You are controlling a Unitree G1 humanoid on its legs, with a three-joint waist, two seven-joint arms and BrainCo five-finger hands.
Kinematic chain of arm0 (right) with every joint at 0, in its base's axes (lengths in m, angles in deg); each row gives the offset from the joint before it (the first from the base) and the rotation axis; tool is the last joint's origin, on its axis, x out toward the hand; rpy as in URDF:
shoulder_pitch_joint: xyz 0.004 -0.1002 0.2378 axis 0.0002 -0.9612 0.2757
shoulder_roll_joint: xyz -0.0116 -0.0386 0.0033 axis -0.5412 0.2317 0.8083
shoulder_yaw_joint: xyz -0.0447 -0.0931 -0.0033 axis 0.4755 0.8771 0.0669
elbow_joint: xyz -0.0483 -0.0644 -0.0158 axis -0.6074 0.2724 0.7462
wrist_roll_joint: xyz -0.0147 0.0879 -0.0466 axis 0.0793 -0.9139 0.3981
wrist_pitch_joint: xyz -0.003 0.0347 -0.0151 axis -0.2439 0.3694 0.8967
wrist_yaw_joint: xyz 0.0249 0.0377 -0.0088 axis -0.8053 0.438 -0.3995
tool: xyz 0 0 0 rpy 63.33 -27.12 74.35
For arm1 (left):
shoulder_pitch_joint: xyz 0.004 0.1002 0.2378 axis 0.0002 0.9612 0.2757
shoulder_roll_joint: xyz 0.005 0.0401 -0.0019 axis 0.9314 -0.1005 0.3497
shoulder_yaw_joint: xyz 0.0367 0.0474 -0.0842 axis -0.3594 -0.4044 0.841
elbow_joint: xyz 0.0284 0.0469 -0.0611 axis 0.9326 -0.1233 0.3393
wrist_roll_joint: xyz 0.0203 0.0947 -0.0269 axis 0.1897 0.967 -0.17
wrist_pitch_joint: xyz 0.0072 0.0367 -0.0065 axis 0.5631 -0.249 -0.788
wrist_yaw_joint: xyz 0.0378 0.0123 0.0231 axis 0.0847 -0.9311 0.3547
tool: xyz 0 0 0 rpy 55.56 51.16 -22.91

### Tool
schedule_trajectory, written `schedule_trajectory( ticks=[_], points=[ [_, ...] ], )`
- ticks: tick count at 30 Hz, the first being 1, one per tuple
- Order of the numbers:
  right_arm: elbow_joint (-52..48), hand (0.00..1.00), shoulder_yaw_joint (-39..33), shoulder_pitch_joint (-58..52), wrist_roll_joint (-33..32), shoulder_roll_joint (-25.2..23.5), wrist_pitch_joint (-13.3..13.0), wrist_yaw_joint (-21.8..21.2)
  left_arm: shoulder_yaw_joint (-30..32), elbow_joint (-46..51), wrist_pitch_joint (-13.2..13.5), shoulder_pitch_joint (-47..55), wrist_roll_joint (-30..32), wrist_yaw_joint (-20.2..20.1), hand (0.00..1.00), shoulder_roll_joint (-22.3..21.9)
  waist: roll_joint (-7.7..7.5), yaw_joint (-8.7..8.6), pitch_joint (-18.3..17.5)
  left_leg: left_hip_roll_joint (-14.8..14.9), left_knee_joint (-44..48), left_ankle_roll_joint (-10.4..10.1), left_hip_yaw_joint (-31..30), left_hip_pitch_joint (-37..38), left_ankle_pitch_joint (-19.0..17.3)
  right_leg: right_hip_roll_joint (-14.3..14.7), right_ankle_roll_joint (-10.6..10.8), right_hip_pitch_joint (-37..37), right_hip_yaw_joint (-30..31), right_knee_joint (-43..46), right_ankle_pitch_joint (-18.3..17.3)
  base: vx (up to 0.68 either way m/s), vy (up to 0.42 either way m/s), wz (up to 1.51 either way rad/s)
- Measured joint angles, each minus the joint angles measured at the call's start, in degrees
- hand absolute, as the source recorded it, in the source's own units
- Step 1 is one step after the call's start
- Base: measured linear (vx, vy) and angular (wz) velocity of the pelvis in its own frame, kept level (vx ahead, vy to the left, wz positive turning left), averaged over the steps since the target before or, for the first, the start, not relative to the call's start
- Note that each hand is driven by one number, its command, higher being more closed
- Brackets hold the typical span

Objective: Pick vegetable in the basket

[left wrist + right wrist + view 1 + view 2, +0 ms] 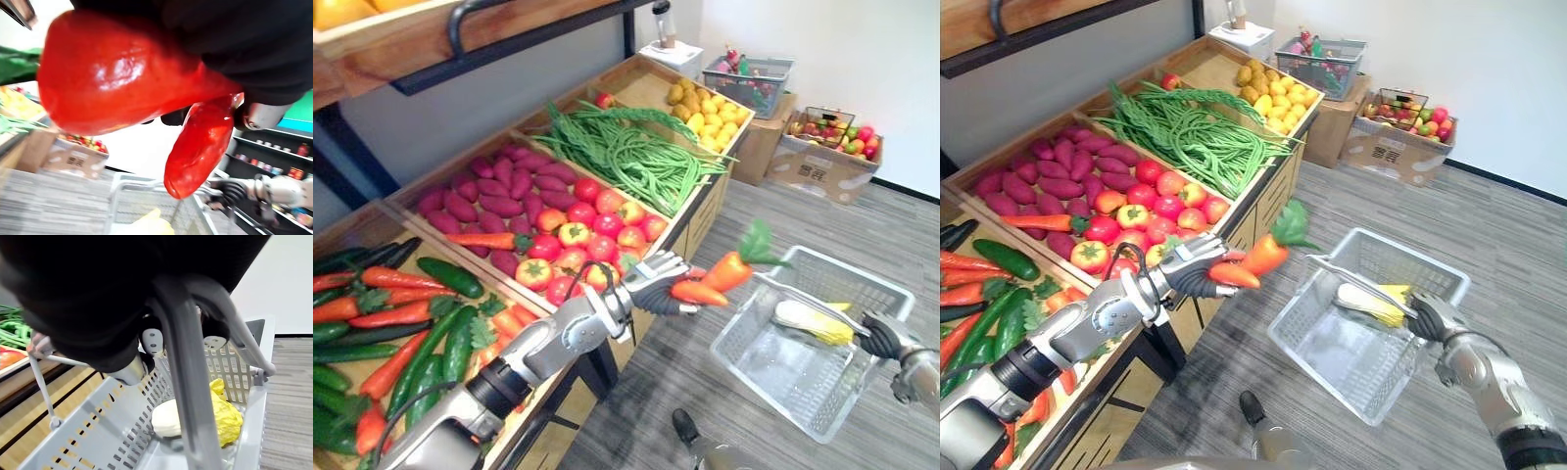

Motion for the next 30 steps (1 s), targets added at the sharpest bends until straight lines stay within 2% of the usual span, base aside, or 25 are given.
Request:
schedule_trajectory(
  ticks=[2,5,8,12,14,16,20,24,30],
  points=[
    [-1.98,1.0,2.3,1.53,-0.01,2.62,-1.73,-0.32,-3.67,1.66,0.51,-1.79,-0.11,-0.69,1.0,0.63,0.06,-0.34,-0.04,0.14,0.79,-0.05,1.68,0.15,-0.05,0.68,0.07,-0.37,1.32,0.3,0.19,-0.05,-0.048,-0.3],
    [-3.38,1.0,4.98,3.63,-0.01,5.34,-3.45,-0.5,-6.51,2.48,1.3,-2.87,-3.78,-2.08,1.0,1.44,0.07,-0.65,-0.04,0.34,1.76,-0.04,4.27,1.75,-0.55,1.88,0.07,-0.59,3.04,1.03,0.19,-0.05,-0.046,-0.34],
    [-4.34,1.0,7.6,6.44,0.01,8.34,-3.85,-0.52,-6.9,2.49,1.54,-3.02,-4.66,-2.78,1.0,2.11,0.14,-2.08,-0.08,0.78,3.57,-0.02,6.04,2.49,-0.55,2.5,0.07,-0.7,4.13,1.8,0.16,-0.05,-0.054,-0.24],
    [-6.17,1.0,8.33,7.47,-0.21,11.05,-3.85,-0.53,-7.15,2.86,1.59,-3.02,-6.63,-3.96,1.0,3.01,0.2,-2.22,-0.14,1.31,4.89,-0.02,8.88,3.85,-0.56,3.58,-0.15,-1.07,4.37,1.81,-0.29,-0.06,-0.083,-0.36],
    [-7.76,1.0,8.33,7.5,-1.14,12.26,-3.75,-0.55,-7.17,3.75,1.6,-3.02,-6.64,-4.65,1.0,3.94,0.33,-2.38,-0.24,1.66,5.55,-0.03,9.78,4.2,-0.61,3.58,-0.38,-2.12,1.57,2.05,0.06,-0.04,-0.075,-0.36],
    [-8.54,1.0,8.32,7.64,-2.7,12.44,-3.73,-0.55,-7.23,4.24,1.61,-3.02,-6.69,-4.76,1.0,3.99,0.45,-3.62,-0.31,2.19,5.55,-0.03,10.35,4.41,-0.62,3.67,-0.84,-2.4,-0.21,1.91,0.71,-0.02,-0.085,-0.13],
    [-12.46,1.0,7.45,6.95,-6.11,12.81,-3.39,-0.64,-10.56,4.39,1.63,-4.01,-8.53,-4.98,1.0,3.58,0.97,-4.8,-0.82,2.3,5.18,-0.3,10.21,3.74,-1.05,4.17,-0.7,-2.84,-0.24,1.71,0.94,-0.02,-0.077,-0.05],
    [-16.26,1.0,3.67,4.18,-12.43,12.21,-3.39,-0.73,-11.78,4.42,1.65,-4.05,-8.83,-5.45,1.0,2.19,1.23,-4.88,-1.4,2.09,5.23,-0.34,9.97,3.67,-1.11,3.73,-0.22,-2.77,-0.41,1.69,1.59,-0.02,-0.028,0.04],
    [-19.19,1.0,-3.1,2.78,-21.71,6.62,-3.27,-0.88,-11.83,4.39,1.64,-4.04,-8.86,-5.61,1.0,-1.57,1.32,-4.84,-2.88,1.85,5.2,-0.37,8.06,2.61,-1.52,2.11,-0.23,-2.42,-1.76,0.82,1.99,-0.04,-0.032,0.16]
  ],
)
